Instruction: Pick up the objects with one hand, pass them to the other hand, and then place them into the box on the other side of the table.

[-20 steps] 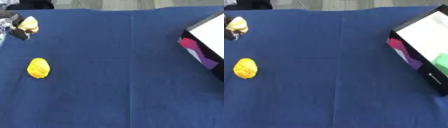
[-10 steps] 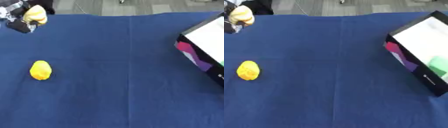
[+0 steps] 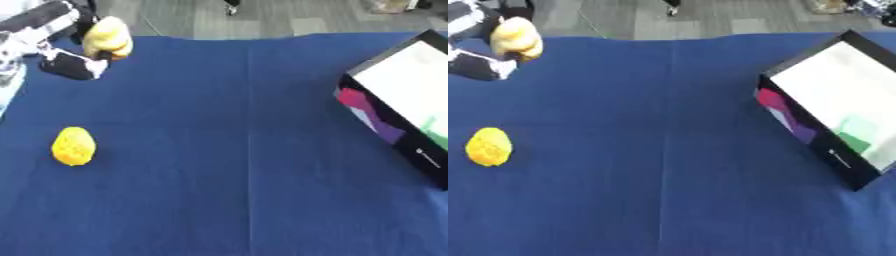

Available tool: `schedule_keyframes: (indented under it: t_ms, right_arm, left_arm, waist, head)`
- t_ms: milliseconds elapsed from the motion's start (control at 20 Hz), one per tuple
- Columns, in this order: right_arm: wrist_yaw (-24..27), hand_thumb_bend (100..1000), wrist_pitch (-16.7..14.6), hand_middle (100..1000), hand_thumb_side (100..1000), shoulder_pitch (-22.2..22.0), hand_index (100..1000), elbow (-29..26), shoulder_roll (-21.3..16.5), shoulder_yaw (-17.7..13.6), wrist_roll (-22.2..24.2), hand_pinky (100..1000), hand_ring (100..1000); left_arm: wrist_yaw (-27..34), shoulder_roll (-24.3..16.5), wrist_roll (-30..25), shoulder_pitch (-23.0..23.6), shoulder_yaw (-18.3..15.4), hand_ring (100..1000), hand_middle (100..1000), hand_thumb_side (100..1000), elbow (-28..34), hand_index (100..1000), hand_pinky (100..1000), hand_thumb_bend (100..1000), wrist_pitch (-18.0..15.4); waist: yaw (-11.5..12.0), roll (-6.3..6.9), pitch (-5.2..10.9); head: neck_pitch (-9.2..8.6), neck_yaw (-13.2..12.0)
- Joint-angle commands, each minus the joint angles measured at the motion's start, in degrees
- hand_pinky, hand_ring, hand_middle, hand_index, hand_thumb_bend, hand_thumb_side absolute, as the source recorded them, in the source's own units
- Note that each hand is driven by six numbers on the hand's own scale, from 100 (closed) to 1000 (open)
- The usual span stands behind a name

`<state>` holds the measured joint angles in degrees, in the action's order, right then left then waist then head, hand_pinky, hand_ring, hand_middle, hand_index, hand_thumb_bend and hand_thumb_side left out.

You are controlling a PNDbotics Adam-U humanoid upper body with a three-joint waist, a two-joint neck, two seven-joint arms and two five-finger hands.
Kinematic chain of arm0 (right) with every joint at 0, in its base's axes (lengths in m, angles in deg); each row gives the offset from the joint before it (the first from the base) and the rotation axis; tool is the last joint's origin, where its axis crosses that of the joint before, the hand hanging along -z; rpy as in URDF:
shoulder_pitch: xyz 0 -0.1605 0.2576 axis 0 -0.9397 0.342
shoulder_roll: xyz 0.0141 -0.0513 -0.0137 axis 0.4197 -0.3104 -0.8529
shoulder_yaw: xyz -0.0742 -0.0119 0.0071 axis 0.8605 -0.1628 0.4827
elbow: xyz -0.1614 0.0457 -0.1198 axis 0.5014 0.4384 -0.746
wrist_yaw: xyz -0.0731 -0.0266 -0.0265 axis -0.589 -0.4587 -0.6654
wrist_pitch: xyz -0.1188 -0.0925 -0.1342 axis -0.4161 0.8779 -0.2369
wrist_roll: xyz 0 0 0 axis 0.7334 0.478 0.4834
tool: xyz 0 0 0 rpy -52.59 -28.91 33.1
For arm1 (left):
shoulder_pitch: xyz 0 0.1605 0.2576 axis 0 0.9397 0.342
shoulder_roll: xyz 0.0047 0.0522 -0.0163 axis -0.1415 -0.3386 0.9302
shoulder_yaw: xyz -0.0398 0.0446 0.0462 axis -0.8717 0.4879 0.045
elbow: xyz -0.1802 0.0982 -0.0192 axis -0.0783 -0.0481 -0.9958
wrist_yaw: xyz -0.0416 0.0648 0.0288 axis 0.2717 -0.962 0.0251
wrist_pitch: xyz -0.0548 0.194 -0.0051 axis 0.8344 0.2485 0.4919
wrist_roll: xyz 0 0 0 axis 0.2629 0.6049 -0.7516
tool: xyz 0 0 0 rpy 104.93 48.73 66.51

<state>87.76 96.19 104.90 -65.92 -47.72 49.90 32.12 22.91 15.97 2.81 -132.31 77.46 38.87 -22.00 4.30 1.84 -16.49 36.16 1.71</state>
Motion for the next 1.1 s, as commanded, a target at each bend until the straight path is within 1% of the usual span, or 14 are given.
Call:
schedule_keyframes:
  t_ms: [50,300,350,400,550,750,950,1000,1050,1100]
  right_arm:
    - [-2.2,549,1.0,695,235,3.5,858,-1.6,1.1,2.3,3.5,832,765]
    - [-5.8,562,2.5,701,238,8.0,858,-2.2,4.9,6.0,8.7,833,767]
    - [-6.5,601,2.7,702,221,8.6,859,-2.3,5.4,6.5,9.6,833,768]
    - [-7.2,564,3.1,704,241,9.2,859,-2.4,6.1,7.2,10.6,833,768]
    - [-9.4,571,4.0,706,244,10.9,860,-2.2,8.1,8.9,13.1,833,769]
    - [-12.6,581,4.9,711,247,12.7,861,-1.1,10.3,11.1,16.5,834,772]
    - [-15.3,589,5.0,713,246,14.0,860,0.1,11.8,13.0,19.2,834,773]
    - [-15.8,590,4.8,714,247,14.0,860,0.1,11.8,13.4,19.8,835,774]
    - [-15.7,591,4.2,714,247,12.8,859,-1.1,10.4,13.4,20.3,835,774]
    - [-14.9,591,3.6,714,248,10.5,859,-3.5,8.1,13.0,20.5,835,774]
  left_arm:
    - [1.3,1.4,2.7,-0.3,0.6,603,540,100,2.0,613,690,100,-1.0]
    - [2.9,5.3,7.8,1.1,1.8,593,538,100,3.3,613,686,100,-3.5]
    - [3.2,5.9,8.8,1.4,2.0,589,536,100,3.3,612,684,100,-3.9]
    - [3.7,6.7,9.8,1.6,2.1,587,535,100,3.4,611,682,100,-4.4]
    - [5.1,8.8,12.8,2.3,2.7,581,534,100,3.6,611,681,100,-5.8]
    - [6.2,11.1,14.6,3.3,3.6,578,533,100,3.9,610,681,100,-7.6]
    - [6.5,13.0,15.9,4.3,4.0,572,530,100,5.1,608,680,100,-8.8]
    - [6.5,13.4,16.1,4.5,4.2,570,529,103,5.3,607,679,100,-9.0]
    - [6.6,13.6,16.3,4.7,4.3,567,527,104,5.4,607,677,100,-9.2]
    - [6.6,13.9,16.7,4.8,4.3,565,525,106,5.5,605,674,100,-9.4]
  waist:
    - [0.1,-0.96,2.38]
    - [0.4,-1.63,2.43]
    - [0.4,-1.73,2.43]
    - [0.4,-1.84,2.41]
    - [0.6,-2.03,2.33]
    - [0.9,-2.2,2.12]
    - [1.4,-2.36,1.94]
    - [1.5,-2.41,1.87]
    - [1.5,-2.48,1.77]
    - [1.6,-2.57,1.65]
  head:
    - [0.27,0.7]
    - [0.52,1.4]
    - [0.52,1.4]
    - [0.49,1.5]
    - [0.49,1.7]
    - [0.42,1.8]
    - [0.76,2.1]
    - [0.82,2.1]
    - [0.83,2.1]
    - [0.85,2.1]
